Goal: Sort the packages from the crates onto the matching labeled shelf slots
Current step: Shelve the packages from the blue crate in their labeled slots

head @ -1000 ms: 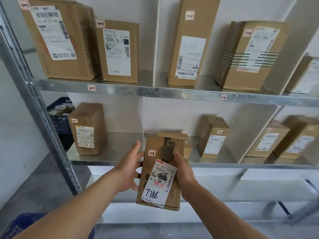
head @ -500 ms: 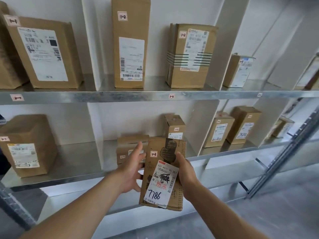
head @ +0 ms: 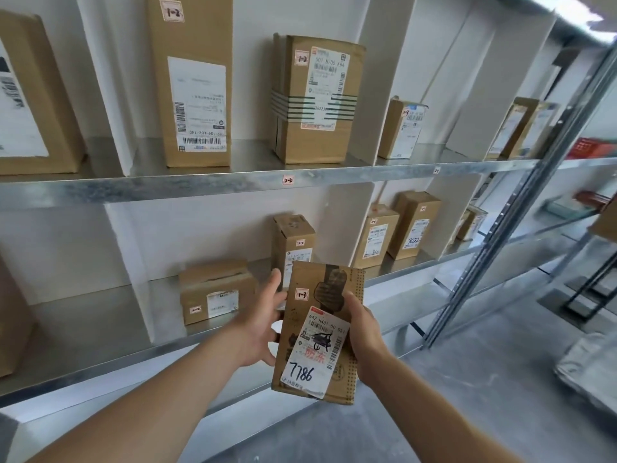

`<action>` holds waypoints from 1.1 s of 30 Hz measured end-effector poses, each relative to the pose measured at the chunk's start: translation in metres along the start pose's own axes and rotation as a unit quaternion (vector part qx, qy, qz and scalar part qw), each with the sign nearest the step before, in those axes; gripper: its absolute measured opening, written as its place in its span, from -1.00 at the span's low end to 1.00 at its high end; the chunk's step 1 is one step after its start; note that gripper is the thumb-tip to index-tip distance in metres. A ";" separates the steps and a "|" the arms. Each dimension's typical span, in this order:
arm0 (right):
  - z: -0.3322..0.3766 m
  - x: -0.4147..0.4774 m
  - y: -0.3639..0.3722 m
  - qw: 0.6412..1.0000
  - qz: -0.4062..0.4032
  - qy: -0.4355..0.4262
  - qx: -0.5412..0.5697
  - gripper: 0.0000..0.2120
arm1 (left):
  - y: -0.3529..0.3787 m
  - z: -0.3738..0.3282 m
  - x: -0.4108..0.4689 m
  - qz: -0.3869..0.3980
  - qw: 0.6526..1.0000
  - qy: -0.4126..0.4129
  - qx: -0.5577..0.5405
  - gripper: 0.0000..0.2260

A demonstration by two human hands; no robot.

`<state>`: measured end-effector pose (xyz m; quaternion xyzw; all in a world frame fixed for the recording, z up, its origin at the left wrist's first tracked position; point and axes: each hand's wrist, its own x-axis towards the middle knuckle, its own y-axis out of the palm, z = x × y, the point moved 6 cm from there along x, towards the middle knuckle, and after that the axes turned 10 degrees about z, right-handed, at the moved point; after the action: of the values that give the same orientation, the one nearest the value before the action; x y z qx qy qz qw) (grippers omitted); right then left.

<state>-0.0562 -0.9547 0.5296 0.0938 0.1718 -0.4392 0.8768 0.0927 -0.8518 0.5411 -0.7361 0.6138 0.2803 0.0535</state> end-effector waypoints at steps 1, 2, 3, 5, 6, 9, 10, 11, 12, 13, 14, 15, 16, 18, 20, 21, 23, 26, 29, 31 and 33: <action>-0.001 -0.001 -0.002 1.000 -0.003 -0.001 0.001 -0.50 | 0.002 0.000 0.000 0.005 1.000 -0.001 0.002 -0.29; -0.002 -0.003 -0.003 1.000 -0.008 -0.001 0.002 -0.49 | 0.003 0.000 0.001 0.009 1.000 -0.001 0.004 -0.29; -0.003 -0.004 -0.005 1.000 -0.013 -0.001 0.003 -0.48 | 0.005 0.000 0.001 0.013 1.000 -0.001 0.007 -0.28; -0.003 -0.006 -0.007 1.000 -0.019 -0.003 0.003 -0.46 | 0.008 -0.001 0.002 0.020 1.000 0.001 0.014 -0.27; -0.004 -0.007 -0.008 1.000 -0.022 -0.003 0.003 -0.45 | 0.009 -0.002 0.002 0.023 1.000 0.002 0.017 -0.27; -0.003 -0.010 -0.011 0.999 -0.035 -0.007 0.004 -0.45 | 0.012 -0.003 0.004 0.031 0.999 0.001 0.028 -0.28; -0.003 -0.010 -0.013 0.999 -0.038 -0.009 0.005 -0.44 | 0.013 -0.004 0.005 0.033 0.999 0.002 0.032 -0.28; -0.004 -0.011 -0.014 0.999 -0.042 -0.009 0.006 -0.43 | 0.014 -0.005 0.005 0.037 0.999 0.001 0.035 -0.27; -0.004 -0.012 -0.016 0.999 -0.047 -0.009 0.009 -0.42 | 0.016 -0.006 0.006 0.040 0.998 0.001 0.038 -0.27; -0.004 -0.013 -0.018 0.999 -0.051 -0.010 0.011 -0.42 | 0.018 -0.006 0.007 0.045 0.998 0.001 0.040 -0.26; -0.004 -0.014 -0.020 0.998 -0.055 -0.012 0.014 -0.42 | 0.020 -0.007 0.008 0.050 0.998 0.000 0.041 -0.25; -0.004 -0.016 -0.022 0.998 -0.059 -0.013 0.018 -0.42 | 0.022 -0.007 0.009 0.055 0.998 -0.001 0.042 -0.25; -0.004 -0.018 -0.023 0.998 -0.065 -0.013 0.024 -0.41 | 0.024 -0.008 0.010 0.059 0.997 -0.003 0.043 -0.24; -0.004 -0.020 -0.027 0.997 -0.073 -0.012 0.029 -0.39 | 0.028 -0.008 0.012 0.066 0.997 -0.005 0.048 -0.22; -0.004 -0.020 -0.030 0.997 -0.075 -0.012 0.032 -0.38 | 0.032 -0.010 0.013 0.069 0.996 -0.006 0.049 -0.24; -0.003 -0.021 -0.031 0.996 -0.077 -0.011 0.035 -0.38 | 0.033 -0.010 0.014 0.069 0.996 -0.007 0.048 -0.26; -0.004 -0.021 -0.033 0.996 -0.081 -0.011 0.041 -0.32 | 0.035 -0.010 0.017 0.071 0.996 -0.007 0.049 -0.27; -0.005 -0.021 -0.037 0.995 -0.083 -0.012 0.049 -0.26 | 0.039 -0.012 0.019 0.069 0.996 -0.010 0.051 -0.27; -0.004 -0.021 -0.044 0.995 -0.089 -0.014 0.051 -0.26 | 0.044 -0.015 0.023 0.066 0.996 -0.009 0.056 -0.28; -0.001 -0.021 -0.049 0.994 -0.094 -0.015 0.048 -0.26 | 0.048 -0.017 0.025 0.067 0.996 -0.008 0.059 -0.27; 0.002 -0.021 -0.054 0.994 -0.098 -0.016 0.043 -0.34 | 0.052 -0.019 0.027 0.071 0.996 -0.005 0.060 -0.26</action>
<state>-0.1104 -0.9722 0.5388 0.1075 0.1472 -0.5317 0.8271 0.0532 -0.8962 0.5579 -0.6849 0.6797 0.2496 0.0813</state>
